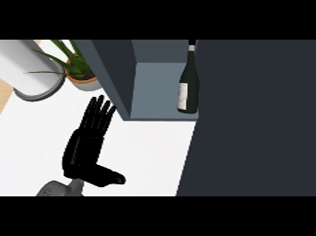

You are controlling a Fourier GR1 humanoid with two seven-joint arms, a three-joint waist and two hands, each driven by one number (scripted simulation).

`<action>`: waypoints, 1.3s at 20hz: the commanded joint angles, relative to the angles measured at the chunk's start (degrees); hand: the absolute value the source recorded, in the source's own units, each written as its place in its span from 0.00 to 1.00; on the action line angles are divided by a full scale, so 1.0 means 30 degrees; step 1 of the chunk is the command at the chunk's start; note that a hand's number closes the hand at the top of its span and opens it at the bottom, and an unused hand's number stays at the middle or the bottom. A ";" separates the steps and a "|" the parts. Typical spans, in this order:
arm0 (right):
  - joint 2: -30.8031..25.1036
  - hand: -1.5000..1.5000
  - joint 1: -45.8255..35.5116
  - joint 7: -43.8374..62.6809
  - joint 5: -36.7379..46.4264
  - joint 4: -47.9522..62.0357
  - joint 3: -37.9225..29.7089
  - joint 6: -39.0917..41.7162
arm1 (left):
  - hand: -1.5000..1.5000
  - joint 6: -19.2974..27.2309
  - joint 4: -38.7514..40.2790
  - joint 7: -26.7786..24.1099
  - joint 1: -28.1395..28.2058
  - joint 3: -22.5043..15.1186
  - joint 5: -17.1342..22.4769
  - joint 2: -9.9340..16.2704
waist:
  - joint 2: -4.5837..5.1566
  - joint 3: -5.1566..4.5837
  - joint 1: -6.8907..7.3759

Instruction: Pick up the wine, place it into the cabinet and close the cabinet

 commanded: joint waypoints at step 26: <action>0.1216 1.00 -0.3899 0.3919 -0.0778 -0.3366 0.4531 0.3348 | 0.00 -0.5113 -0.0945 0.0347 0.2546 0.6265 0.2979 0.6208 | 0.0210 -0.0104 0.0403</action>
